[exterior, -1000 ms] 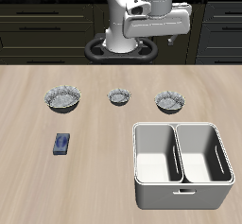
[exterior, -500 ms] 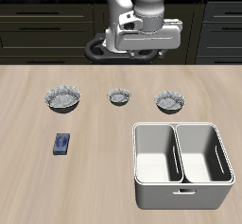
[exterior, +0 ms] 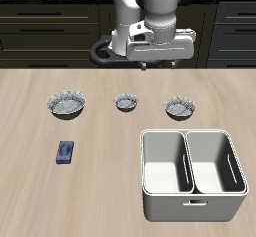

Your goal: Stack the middle-sized bowl on the largest bowl and stack the smallest bowl on the middle-sized bowl

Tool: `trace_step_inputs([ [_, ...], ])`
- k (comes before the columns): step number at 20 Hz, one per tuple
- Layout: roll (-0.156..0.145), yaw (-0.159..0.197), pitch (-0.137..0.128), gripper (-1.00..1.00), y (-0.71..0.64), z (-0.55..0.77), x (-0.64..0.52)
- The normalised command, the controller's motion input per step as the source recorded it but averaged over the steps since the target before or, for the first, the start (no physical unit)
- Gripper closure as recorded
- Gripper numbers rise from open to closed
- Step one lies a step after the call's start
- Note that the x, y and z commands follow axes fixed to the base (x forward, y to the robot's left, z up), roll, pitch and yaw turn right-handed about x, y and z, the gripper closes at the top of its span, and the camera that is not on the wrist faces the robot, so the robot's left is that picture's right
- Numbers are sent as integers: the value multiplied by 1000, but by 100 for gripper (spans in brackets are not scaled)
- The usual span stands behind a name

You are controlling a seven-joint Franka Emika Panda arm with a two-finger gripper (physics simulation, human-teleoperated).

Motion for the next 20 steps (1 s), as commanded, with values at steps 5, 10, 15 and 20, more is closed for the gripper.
trace_step_inputs([
  [5, -3, -20, 8, -100, 91, -204, -4],
  [10, -4, -6, 6, -100, 36, -218, 16],
  [15, -10, -3, 3, -100, 60, -148, 23],
  [20, 6, 1, -11, -100, 76, -183, -12],
])
